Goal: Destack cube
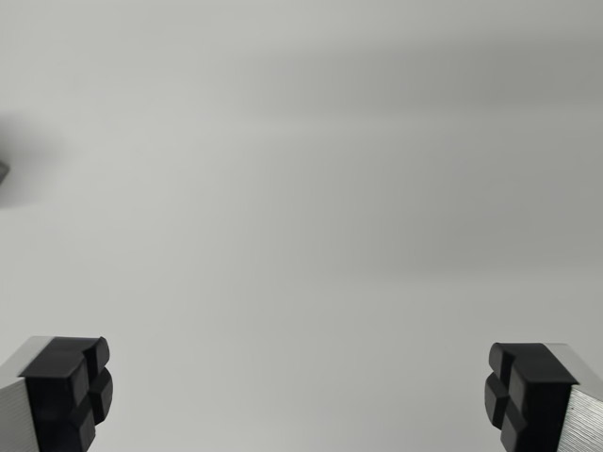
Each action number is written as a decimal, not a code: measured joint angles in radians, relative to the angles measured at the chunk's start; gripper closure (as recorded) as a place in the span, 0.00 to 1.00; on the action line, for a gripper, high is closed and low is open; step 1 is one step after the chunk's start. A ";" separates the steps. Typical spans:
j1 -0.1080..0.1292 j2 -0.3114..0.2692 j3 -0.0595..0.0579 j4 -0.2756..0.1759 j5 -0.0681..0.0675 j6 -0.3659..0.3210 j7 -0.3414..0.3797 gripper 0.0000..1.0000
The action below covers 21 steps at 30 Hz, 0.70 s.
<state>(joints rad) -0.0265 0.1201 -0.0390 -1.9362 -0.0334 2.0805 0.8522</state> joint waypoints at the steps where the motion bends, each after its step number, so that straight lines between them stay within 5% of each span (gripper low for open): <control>1: 0.000 0.000 0.000 0.000 0.000 0.000 0.000 0.00; 21: 0.002 0.001 0.001 0.000 0.000 0.000 0.008 0.00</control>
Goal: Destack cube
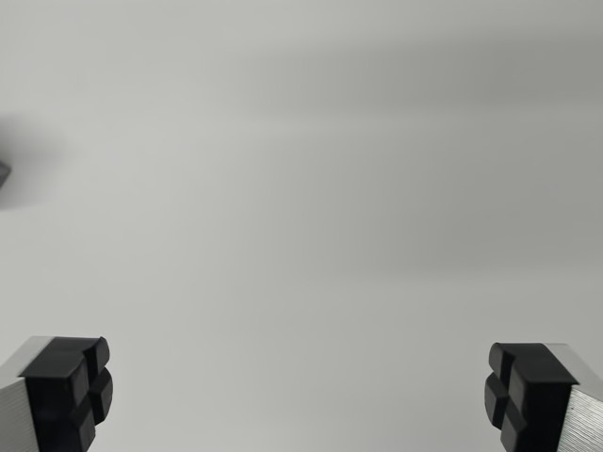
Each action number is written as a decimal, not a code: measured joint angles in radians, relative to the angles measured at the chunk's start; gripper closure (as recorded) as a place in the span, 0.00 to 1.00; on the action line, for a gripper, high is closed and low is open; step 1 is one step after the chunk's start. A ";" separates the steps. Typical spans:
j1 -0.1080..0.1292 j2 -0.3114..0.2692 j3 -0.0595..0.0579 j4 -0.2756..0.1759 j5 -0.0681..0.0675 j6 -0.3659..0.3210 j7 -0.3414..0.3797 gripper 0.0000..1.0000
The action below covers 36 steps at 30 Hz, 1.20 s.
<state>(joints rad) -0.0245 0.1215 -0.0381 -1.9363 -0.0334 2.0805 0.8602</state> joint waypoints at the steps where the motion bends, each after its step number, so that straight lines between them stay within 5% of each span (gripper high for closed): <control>1: 0.001 0.000 0.000 0.000 0.000 0.000 0.002 0.00; 18: 0.018 0.008 0.009 -0.009 0.000 0.014 0.065 0.00; 36: 0.060 0.031 0.022 -0.027 0.000 0.048 0.196 0.00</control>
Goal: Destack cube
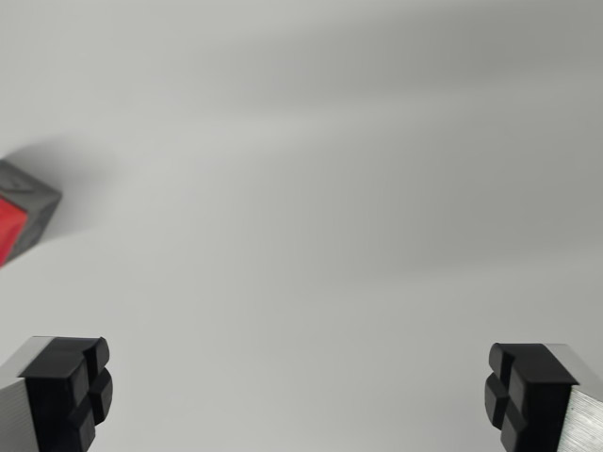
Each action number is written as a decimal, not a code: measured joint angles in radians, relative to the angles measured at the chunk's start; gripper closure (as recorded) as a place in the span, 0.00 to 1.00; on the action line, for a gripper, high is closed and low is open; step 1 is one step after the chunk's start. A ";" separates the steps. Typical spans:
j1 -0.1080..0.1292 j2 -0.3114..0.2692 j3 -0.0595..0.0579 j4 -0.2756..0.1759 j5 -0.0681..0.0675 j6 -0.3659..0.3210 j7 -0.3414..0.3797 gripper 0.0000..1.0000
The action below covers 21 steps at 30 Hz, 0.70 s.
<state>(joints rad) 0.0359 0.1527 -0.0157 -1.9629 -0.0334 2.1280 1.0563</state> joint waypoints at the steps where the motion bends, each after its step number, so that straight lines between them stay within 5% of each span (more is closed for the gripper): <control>1: 0.002 0.001 0.000 0.000 0.000 0.001 0.005 0.00; 21: 0.067 0.048 0.019 -0.007 0.001 0.048 0.204 0.00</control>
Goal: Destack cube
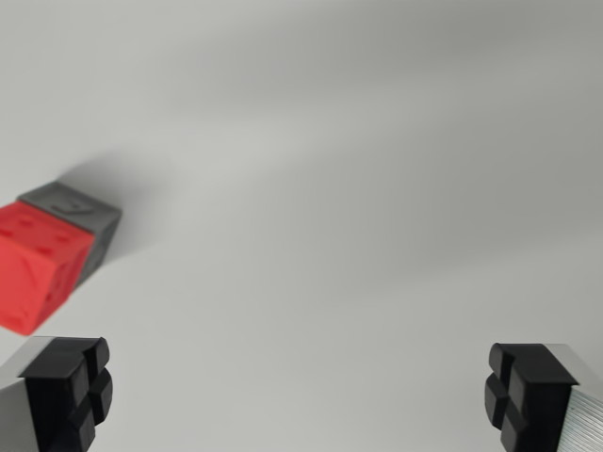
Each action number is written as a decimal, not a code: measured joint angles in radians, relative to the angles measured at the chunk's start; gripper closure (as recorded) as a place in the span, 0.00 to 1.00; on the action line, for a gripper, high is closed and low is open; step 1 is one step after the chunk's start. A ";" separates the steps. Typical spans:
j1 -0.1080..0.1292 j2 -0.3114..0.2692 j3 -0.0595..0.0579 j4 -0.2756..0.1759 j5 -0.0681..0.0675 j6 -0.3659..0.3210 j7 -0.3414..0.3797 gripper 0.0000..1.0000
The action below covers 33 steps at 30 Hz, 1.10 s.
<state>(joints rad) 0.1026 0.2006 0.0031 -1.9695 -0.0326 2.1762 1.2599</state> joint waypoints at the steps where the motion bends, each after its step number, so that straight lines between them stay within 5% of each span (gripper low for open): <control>1: 0.004 0.004 0.001 0.000 0.000 0.003 0.012 0.00; 33: 0.128 0.129 0.024 0.041 0.002 0.079 0.372 0.00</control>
<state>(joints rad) 0.2310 0.3297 0.0272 -1.9286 -0.0303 2.2549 1.6316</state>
